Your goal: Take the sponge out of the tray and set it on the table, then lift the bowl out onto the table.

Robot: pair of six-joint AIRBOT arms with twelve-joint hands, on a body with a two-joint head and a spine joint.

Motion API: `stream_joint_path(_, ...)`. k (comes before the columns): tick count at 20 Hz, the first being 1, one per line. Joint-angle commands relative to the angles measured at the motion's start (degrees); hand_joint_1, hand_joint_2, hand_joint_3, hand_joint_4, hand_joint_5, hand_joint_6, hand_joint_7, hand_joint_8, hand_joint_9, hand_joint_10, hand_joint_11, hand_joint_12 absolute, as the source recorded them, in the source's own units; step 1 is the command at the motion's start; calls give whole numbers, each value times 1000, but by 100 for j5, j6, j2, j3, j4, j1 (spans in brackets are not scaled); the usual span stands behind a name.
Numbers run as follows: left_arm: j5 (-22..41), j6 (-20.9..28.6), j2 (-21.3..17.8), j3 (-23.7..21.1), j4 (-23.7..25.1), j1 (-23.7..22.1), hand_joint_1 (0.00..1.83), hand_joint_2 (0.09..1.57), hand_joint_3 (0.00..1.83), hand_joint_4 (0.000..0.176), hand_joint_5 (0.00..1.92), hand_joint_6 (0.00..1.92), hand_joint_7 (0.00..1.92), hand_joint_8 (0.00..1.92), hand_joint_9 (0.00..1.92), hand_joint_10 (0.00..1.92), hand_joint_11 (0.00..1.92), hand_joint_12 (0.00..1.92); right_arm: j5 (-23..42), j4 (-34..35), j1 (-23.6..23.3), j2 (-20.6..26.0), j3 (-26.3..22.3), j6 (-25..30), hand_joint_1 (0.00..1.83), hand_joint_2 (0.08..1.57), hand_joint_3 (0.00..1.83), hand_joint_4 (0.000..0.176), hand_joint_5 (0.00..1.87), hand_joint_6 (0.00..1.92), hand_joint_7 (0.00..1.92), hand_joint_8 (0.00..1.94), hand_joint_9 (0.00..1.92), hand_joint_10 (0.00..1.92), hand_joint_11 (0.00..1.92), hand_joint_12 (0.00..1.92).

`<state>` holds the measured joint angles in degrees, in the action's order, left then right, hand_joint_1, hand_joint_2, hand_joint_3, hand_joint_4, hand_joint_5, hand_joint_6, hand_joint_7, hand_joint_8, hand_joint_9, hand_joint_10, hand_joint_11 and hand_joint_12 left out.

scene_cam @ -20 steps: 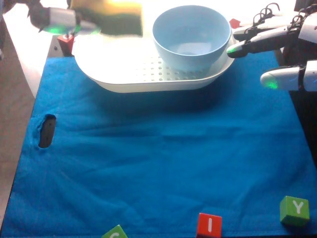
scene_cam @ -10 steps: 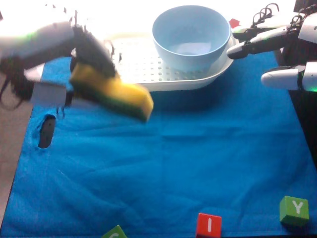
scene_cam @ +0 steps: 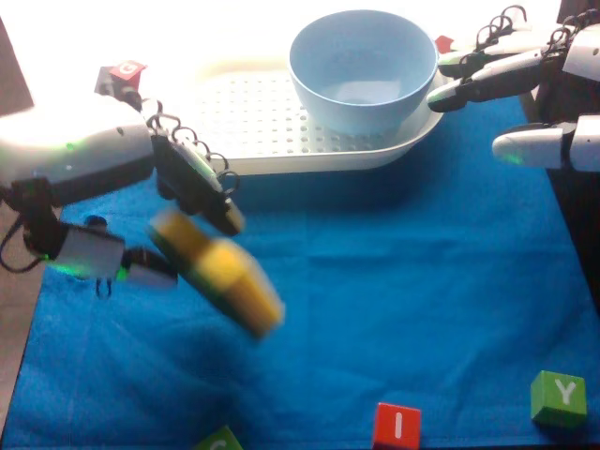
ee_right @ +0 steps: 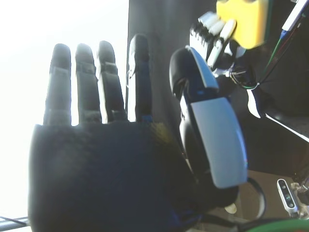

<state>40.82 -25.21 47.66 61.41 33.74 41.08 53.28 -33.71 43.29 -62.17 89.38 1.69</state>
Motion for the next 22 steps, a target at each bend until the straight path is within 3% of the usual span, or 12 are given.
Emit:
stream_joint_path(1,478,29,35,15,-193,-51,1077,925,0,48,712,1,747,91,552,752,258,1354,518,364,-61,-3,-5,64,589,1382,2,119,493,1,279,1,173,0,0,292)
stream_joint_path(6,325,28,109,63,-166,-51,928,960,1,75,738,0,759,8,464,673,75,1442,518,365,-57,-2,-17,64,536,1379,0,96,481,0,277,0,186,0,19,401)
stream_joint_path(8,261,28,138,101,-175,-51,934,960,0,69,753,1,756,4,480,600,81,1410,518,365,-47,-2,-32,64,519,1374,0,95,485,0,283,1,193,1,3,451)
stream_joint_path(11,250,13,148,148,-284,-32,943,926,0,73,718,0,706,0,482,478,82,1335,519,365,-26,-1,-46,64,553,1379,0,111,463,0,253,0,152,0,0,375)
stream_joint_path(13,304,-171,117,167,-521,-3,785,909,0,108,548,0,513,0,442,152,12,1076,519,365,-20,9,-55,64,564,1358,0,144,441,1,235,1,162,5,31,373)
stream_joint_path(14,351,-279,90,168,-650,11,785,909,0,108,548,0,513,0,442,152,12,1076,519,366,-20,15,-60,64,564,1358,0,144,441,1,235,1,162,5,31,373)
stream_joint_path(16,546,-702,-29,167,-1162,27,683,898,0,68,465,0,381,1,381,9,0,999,521,368,-22,17,-63,64,589,1297,0,153,429,0,241,1,145,0,13,323)
stream_joint_path(17,690,-985,-91,167,-1483,28,793,854,0,48,438,0,351,0,340,1,0,969,521,369,-22,17,-57,64,551,1272,0,143,416,0,224,0,126,0,2,305)
stream_joint_path(18,763,-1102,-117,167,-1638,28,793,854,0,48,438,0,351,0,340,1,0,969,521,369,-22,17,-50,64,551,1272,0,143,416,0,224,0,126,0,2,305)
stream_joint_path(19,910,-1323,-150,168,-1948,40,798,851,0,49,383,5,329,5,315,5,0,824,521,369,-22,17,-24,64,544,1261,0,119,407,0,214,0,117,0,0,295)
stream_joint_path(20,1057,-1523,-159,169,-2233,73,739,888,3,97,275,0,242,0,197,0,0,608,521,369,-26,13,13,64,517,1211,0,83,377,0,208,0,131,1,46,281)
stream_joint_path(22,1197,-1780,-152,166,-2567,131,777,874,0,109,267,0,236,0,190,0,0,598,522,381,-85,-2,85,64,518,1192,0,80,369,0,207,0,131,0,47,274)
